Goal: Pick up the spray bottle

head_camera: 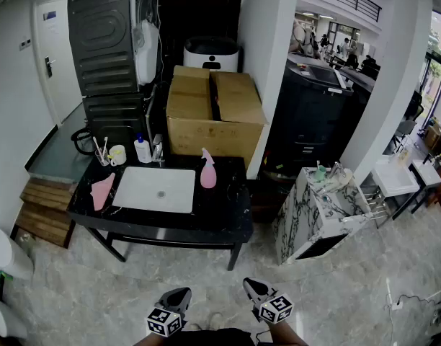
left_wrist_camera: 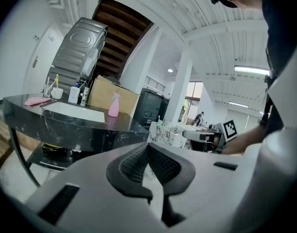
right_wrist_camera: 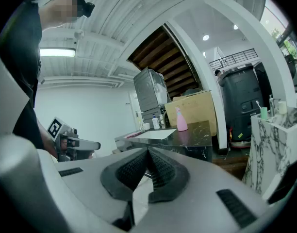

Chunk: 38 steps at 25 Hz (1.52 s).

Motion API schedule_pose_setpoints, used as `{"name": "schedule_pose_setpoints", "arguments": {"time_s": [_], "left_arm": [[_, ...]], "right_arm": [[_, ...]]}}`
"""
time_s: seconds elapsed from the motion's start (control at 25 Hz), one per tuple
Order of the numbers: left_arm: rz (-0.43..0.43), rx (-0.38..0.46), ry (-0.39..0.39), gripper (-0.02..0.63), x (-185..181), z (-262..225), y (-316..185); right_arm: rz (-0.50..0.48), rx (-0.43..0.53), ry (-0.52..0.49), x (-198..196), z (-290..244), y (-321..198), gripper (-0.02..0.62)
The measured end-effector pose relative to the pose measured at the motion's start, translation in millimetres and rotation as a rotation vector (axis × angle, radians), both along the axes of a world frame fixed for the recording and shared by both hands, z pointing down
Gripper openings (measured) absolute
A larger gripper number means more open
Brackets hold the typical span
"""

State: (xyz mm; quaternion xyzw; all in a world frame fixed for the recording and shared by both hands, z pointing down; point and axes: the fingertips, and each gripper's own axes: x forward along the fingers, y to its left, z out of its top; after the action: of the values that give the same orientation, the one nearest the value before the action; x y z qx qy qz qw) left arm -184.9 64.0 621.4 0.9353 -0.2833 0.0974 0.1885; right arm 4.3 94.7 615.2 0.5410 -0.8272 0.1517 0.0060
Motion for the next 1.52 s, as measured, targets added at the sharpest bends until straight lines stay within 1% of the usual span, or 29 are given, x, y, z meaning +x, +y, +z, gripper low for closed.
{"name": "schedule_pose_setpoints", "arguments": {"time_s": [0.2,0.4,0.6,0.88,1.08,1.2,1.36,1.52], "left_arm": [[0.008,0.003,0.017,0.008,-23.8,-2.3,8.8],[0.02,0.003,0.033,0.008,-40.4,-0.1,13.9],[0.052,-0.008,0.053,0.008,-37.0,2.0,23.9],[0.09,-0.022,0.051,0.008,-33.2,6.9,33.9],[0.096,-0.029,0.039,0.008,-21.4,13.6,30.3],[0.089,-0.028,0.031,0.008,-8.0,14.4,23.2],[0.074,-0.026,0.02,0.008,22.1,14.9,10.7],[0.079,-0.025,0.016,0.008,67.2,12.6,-1.8]], "right_arm": [[0.012,0.011,0.002,-28.3,-6.5,5.9,0.026],[0.065,0.003,0.013,-39.8,-5.5,17.6,0.026],[0.099,-0.007,0.017,-39.2,-3.9,31.4,0.026],[0.15,-0.03,0.015,-35.5,0.5,49.7,0.026],[0.186,-0.036,0.004,-14.3,7.5,48.1,0.026],[0.186,-0.031,-0.006,1.2,9.2,39.9,0.026],[0.159,-0.026,-0.013,26.1,10.4,24.5,0.026],[0.134,-0.013,-0.013,66.0,7.7,6.2,0.026]]}}
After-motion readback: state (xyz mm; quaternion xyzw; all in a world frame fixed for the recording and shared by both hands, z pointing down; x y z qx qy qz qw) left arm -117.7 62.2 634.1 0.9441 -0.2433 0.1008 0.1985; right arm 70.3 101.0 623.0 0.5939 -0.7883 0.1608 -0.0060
